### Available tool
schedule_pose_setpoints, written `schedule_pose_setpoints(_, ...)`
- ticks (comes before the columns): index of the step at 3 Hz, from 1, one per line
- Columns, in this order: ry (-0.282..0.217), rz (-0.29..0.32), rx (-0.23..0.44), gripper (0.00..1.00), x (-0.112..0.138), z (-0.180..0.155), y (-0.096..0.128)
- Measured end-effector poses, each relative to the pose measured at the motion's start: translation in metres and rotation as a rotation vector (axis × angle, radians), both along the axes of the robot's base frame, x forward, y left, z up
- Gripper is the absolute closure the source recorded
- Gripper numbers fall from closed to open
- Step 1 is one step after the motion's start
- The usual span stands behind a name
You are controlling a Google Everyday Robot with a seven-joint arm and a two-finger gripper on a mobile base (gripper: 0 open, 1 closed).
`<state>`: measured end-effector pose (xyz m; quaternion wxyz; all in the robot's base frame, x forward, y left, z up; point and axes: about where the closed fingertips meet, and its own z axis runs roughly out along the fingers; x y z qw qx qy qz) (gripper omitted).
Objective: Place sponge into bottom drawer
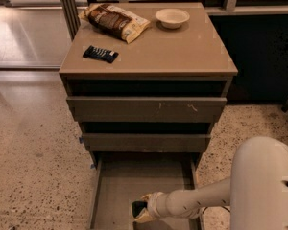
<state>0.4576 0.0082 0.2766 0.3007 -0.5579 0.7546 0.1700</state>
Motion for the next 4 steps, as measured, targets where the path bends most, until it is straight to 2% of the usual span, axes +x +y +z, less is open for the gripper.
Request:
schedule_pose_setpoints(1, 0.008, -0.049, 0.002, 1.00, -0.001, -0.062, 0.004)
schedule_pose_setpoints(2, 0.026, -0.081, -0.012, 1.00, -0.008, -0.098, 0.006)
schedule_pose_setpoints(4, 0.026, -0.067, -0.014, 1.00, -0.004, -0.094, 0.015)
